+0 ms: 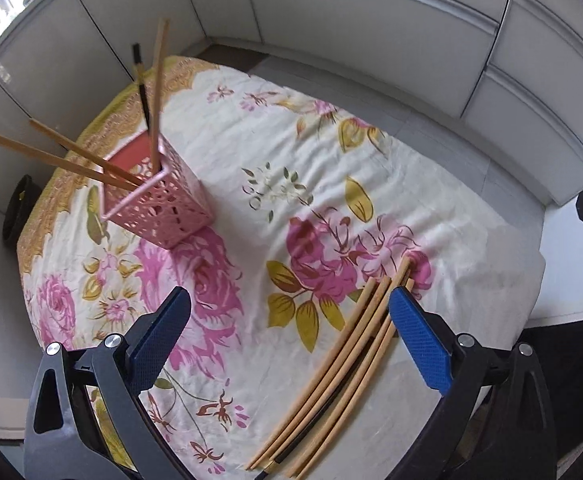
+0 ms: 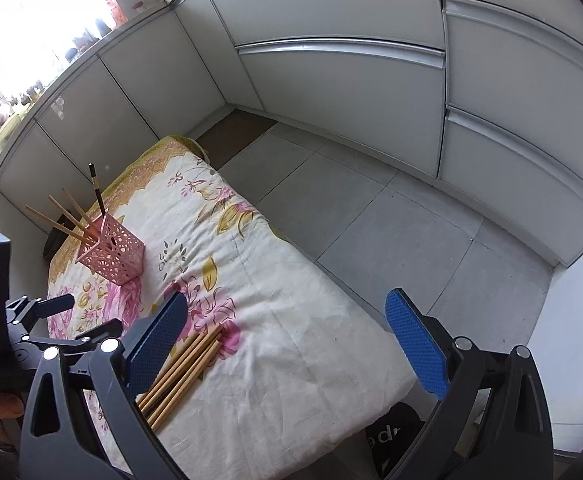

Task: Organize utensils
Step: 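Lower the left tool and close it on one wooden chopstick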

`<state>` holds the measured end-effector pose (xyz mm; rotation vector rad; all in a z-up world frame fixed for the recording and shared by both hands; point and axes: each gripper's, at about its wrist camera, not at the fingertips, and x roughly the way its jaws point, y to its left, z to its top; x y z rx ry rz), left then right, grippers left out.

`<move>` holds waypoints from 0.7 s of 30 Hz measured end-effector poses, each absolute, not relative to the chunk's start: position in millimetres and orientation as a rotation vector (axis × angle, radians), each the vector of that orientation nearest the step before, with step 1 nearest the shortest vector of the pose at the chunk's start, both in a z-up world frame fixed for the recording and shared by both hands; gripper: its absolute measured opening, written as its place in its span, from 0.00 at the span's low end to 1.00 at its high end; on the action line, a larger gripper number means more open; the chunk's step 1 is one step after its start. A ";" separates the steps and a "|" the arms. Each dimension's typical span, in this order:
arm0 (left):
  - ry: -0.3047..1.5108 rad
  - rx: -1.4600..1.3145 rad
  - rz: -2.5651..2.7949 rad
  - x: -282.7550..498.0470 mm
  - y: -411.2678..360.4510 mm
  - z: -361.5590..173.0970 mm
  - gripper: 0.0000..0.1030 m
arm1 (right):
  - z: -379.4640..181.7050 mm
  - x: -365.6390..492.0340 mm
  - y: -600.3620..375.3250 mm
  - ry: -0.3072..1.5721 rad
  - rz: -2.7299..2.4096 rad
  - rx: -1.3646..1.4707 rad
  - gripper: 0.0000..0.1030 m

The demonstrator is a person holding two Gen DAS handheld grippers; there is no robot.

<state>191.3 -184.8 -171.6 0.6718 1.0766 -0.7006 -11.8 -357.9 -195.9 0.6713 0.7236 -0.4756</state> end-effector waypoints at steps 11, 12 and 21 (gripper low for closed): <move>1.400 0.730 -0.693 208.2 -209.3 -245.4 0.48 | -203.1 -7.5 -358.6 0.756 -0.458 0.679 0.94; 1.393 0.736 -0.690 208.5 -210.1 -246.5 0.48 | -203.3 -7.3 -359.0 0.757 -0.457 0.679 0.94; 1.408 0.719 -0.752 205.4 -216.3 -249.6 0.32 | -206.7 -3.5 -358.8 0.779 -0.444 0.687 0.94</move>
